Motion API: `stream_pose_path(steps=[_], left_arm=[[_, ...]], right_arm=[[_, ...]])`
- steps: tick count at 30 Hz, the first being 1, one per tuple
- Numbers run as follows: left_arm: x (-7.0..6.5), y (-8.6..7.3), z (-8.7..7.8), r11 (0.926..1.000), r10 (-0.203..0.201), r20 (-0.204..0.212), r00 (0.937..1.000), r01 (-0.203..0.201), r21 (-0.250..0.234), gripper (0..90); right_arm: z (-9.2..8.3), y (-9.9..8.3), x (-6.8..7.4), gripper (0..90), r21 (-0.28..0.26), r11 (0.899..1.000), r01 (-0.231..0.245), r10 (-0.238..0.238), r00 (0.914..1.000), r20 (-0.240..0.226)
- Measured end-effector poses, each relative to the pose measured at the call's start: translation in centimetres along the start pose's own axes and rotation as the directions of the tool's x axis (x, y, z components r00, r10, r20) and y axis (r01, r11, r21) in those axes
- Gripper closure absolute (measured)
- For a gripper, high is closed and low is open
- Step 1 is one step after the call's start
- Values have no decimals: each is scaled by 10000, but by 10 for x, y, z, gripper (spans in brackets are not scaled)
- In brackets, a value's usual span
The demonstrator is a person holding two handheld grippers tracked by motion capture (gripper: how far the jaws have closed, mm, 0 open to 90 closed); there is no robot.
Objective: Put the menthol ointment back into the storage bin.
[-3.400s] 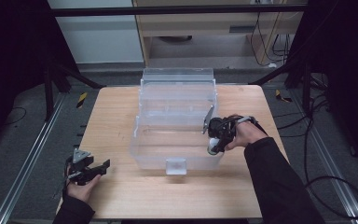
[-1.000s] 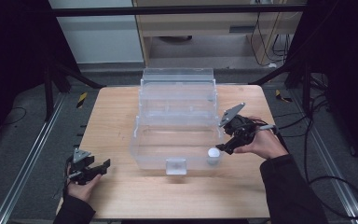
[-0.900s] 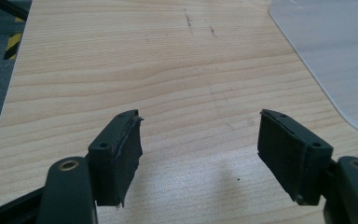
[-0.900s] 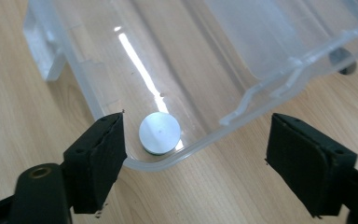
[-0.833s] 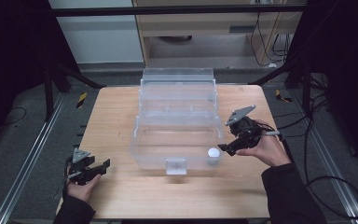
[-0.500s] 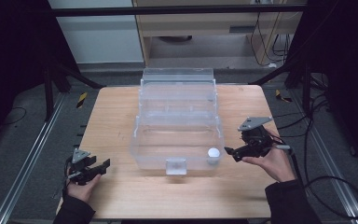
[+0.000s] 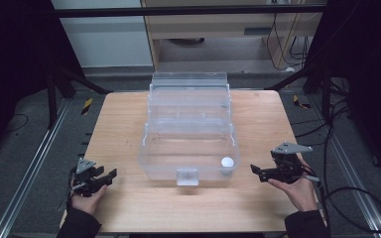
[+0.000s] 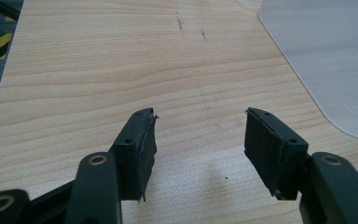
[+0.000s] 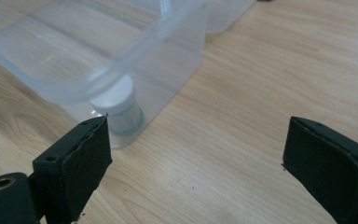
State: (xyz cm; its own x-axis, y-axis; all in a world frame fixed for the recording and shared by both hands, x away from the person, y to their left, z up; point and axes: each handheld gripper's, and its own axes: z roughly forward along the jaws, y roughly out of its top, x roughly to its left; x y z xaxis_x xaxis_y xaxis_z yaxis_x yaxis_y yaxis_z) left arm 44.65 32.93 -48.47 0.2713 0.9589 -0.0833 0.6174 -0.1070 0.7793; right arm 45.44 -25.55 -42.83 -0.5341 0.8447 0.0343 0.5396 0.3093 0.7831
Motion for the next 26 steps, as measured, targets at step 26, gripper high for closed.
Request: stream_pose_path(steps=[26], left_arm=[[6, -3, 7, 10000, 6, -421, 9991, -2, 96, 237]], right_arm=[[21, -59, -42, 32, 882, 9890, -1186, 1033, 9815, 1612]])
